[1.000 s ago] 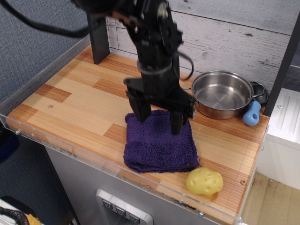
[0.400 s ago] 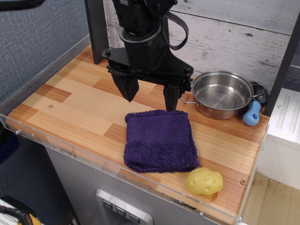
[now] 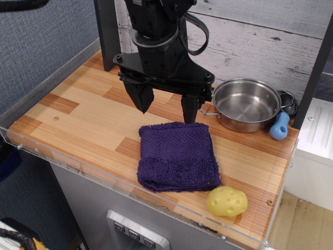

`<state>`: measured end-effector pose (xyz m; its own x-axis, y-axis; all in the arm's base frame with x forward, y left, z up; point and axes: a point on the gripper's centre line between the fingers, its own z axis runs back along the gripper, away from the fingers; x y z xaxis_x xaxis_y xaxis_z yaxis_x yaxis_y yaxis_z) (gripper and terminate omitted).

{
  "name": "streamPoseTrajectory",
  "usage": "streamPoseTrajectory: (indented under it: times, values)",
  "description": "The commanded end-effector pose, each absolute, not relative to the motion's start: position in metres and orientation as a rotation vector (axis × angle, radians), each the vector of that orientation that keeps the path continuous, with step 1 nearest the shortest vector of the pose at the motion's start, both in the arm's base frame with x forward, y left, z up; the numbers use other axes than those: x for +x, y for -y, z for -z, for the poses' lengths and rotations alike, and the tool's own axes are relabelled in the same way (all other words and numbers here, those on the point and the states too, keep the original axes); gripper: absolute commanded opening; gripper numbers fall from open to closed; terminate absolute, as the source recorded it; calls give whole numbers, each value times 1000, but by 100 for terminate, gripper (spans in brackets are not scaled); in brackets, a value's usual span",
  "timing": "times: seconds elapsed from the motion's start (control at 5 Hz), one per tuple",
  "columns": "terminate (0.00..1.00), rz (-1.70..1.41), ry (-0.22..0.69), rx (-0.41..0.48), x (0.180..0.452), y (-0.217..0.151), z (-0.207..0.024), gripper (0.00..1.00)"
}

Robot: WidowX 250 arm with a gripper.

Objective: Slide the purple cloth closer to the potato.

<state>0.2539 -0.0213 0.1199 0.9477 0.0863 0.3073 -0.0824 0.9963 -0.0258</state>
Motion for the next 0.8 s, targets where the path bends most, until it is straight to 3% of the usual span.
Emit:
streamPoseTrajectory:
  times: [0.0,0.4,0.6]
  values:
    - [0,-83,334,-13,249,23,-125,100]
    - [0,-83,334,-13,249,23,-125,100]
    - [100,-83,334,-13,249,23,-125,100]
